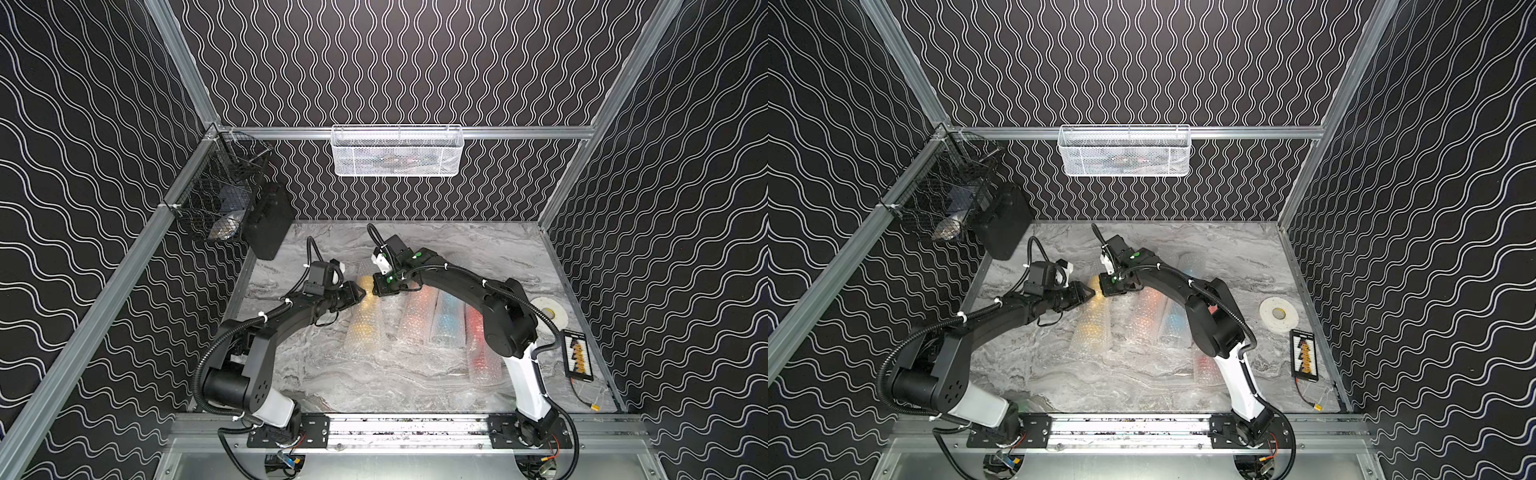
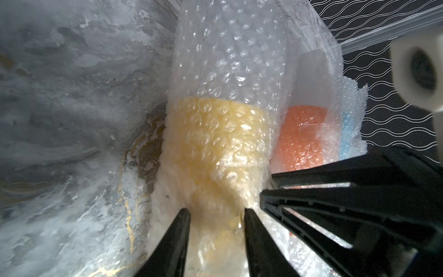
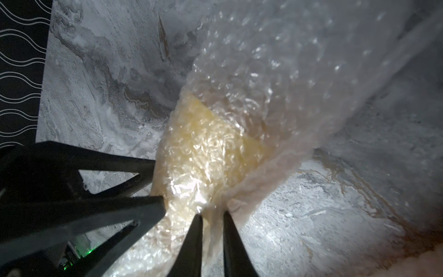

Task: Unpack wine glasses from bubble wrap
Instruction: Unwrap the bubble wrap at the center of the board.

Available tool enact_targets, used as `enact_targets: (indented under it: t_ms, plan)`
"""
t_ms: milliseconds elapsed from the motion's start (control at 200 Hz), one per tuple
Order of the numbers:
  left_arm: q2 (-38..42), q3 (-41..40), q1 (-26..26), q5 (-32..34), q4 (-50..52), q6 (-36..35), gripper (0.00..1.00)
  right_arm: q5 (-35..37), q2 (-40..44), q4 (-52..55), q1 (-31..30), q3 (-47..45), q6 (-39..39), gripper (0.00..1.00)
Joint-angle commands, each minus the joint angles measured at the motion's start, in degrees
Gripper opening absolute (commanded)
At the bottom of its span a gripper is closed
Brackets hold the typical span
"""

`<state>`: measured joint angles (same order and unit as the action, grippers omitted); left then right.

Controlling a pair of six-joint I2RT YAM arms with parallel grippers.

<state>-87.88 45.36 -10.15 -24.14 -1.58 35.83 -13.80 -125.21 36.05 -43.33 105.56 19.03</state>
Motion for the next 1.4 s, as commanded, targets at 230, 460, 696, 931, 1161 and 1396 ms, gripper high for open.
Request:
enact_targets:
  t_ms: [230, 460, 696, 931, 1161, 1396]
  plan:
    - [2.46, 0.39, -0.72, 1.94, 1.97, -2.62, 0.08, -1.22, 1.80, -1.54, 0.86, -1.33, 0.04, 0.27]
    - [5.24, 1.31, -3.12, 6.42, 5.35, -4.23, 0.06, -2.79, 4.76, -3.18, 2.78, -3.41, 1.10, 0.34]
    - [5.07, 1.97, -3.78, 7.70, 6.63, -4.81, 0.05, -3.34, 6.05, -2.17, 3.25, -4.16, 0.74, 0.35]
    - [5.24, 2.27, -4.02, 8.21, 6.91, -4.55, 0.03, -6.39, 7.10, -2.01, 2.40, -5.89, 1.28, 0.35]
    - [5.21, 2.62, -4.35, 8.50, 7.36, -4.57, 0.02, -5.91, 5.45, -2.21, 1.42, -6.96, 1.54, 0.33]
    - [5.78, 2.95, -4.68, 9.11, 8.26, -4.81, 0.02, -2.22, 4.25, -1.41, 1.41, -6.09, 1.02, 0.28]
